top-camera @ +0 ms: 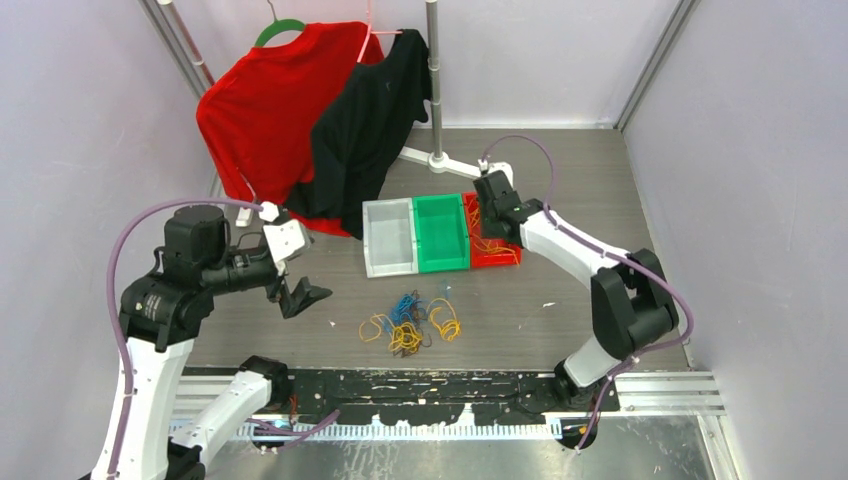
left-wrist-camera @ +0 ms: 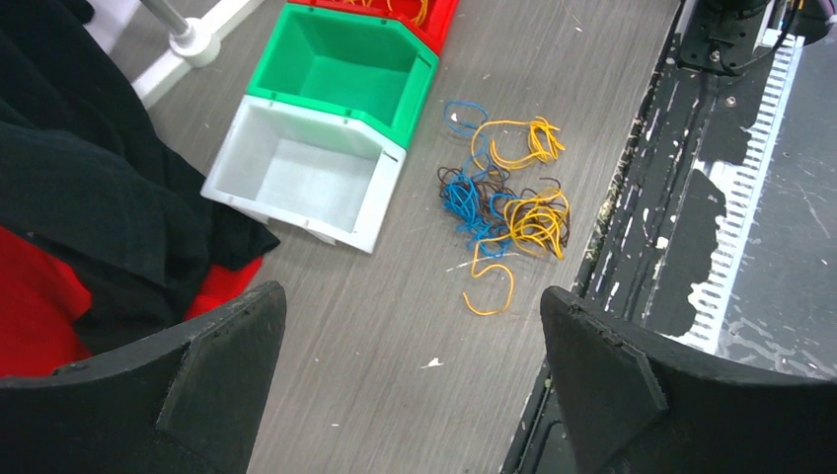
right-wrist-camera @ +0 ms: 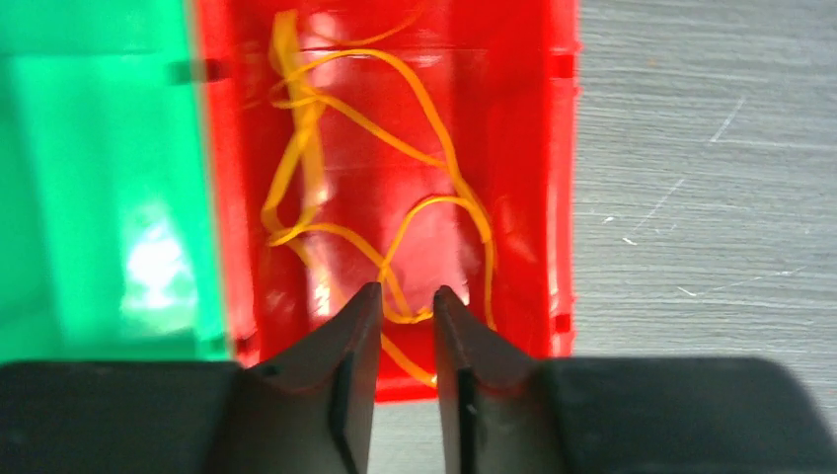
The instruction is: Untangle the cables
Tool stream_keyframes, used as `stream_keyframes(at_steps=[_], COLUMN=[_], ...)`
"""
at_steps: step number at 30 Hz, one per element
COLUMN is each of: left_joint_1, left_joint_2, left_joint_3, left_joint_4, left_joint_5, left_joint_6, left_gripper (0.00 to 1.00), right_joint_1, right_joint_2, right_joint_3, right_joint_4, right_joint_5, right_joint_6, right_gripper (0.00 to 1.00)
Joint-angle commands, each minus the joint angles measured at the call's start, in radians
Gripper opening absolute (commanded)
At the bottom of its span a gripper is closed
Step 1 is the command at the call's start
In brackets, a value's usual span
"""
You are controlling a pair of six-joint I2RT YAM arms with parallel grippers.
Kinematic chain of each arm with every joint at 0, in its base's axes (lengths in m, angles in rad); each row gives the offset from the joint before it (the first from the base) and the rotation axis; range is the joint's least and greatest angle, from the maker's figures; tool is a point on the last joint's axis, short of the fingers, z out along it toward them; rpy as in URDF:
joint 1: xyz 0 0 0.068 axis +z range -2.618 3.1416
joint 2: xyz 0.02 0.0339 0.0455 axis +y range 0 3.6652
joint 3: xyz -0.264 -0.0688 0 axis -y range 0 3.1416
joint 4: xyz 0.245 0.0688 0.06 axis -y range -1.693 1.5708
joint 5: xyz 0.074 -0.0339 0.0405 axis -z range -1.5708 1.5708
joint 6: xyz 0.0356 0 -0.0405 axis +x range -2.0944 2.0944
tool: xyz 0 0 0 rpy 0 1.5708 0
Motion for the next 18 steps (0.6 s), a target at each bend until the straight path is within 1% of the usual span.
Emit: stream_keyframes(at_steps=[1, 3, 5, 7, 8, 9, 11, 13, 14, 16, 17, 18], left_joint_1=[0.003, 0.003, 0.004, 0.004, 0.004, 0.004, 0.003, 0.005, 0.004, 0.01, 0.014, 0.02], left_joint_2=[0.008, 0.025, 0.042, 0.05, 0.049, 0.046, 0.039, 0.029, 0.022, 0.011, 0.005, -0.003], left_joint_3=[-0.029, -0.034, -0.04, -0.064, -0.089, -0.116, -0.173, -0.215, -0.228, -0.243, -0.246, -0.252], left_joint_4=[-0.009, 0.001, 0.001, 0.003, 0.011, 0.02, 0.042, 0.074, 0.087, 0.098, 0.104, 0.114], left_joint_5=[-0.01, -0.023, -0.027, -0.019, -0.015, -0.009, 0.002, -0.016, -0.028, -0.039, -0.039, -0.041], left_joint_6=[-0.031, -0.059, -0.084, -0.1, -0.109, -0.116, -0.126, -0.14, -0.152, -0.168, -0.181, -0.194], left_gripper=[0.99, 0.99, 0.99, 0.99, 0.99, 0.99, 1.0, 1.0, 0.99, 0.99, 0.99, 0.99], right_joint_1=[0.134, 0.202, 0.276, 0.337, 0.359, 0.369, 0.37, 0.371, 0.373, 0.385, 0.39, 0.392], right_joint_2=[-0.158, -0.205, -0.254, -0.289, -0.307, -0.324, -0.356, -0.365, -0.348, -0.289, -0.247, -0.202], right_joint_3=[0.034, 0.014, -0.023, -0.05, -0.059, -0.062, -0.083, -0.121, -0.124, -0.09, -0.059, -0.023], right_joint_4=[-0.014, -0.041, -0.044, -0.041, -0.031, -0.018, 0.066, 0.176, 0.209, 0.209, 0.184, 0.15], right_joint_5=[0.017, 0.033, 0.044, 0.035, 0.013, -0.044, -0.184, -0.364, -0.43, -0.529, -0.571, -0.632], right_joint_6=[0.0, 0.032, 0.059, 0.096, 0.106, 0.111, 0.128, 0.088, 0.06, -0.021, -0.06, -0.094], right_gripper=[0.35, 0.44, 0.6, 0.77, 0.95, 1.0, 1.0, 1.0, 1.0, 1.0, 0.98, 0.92])
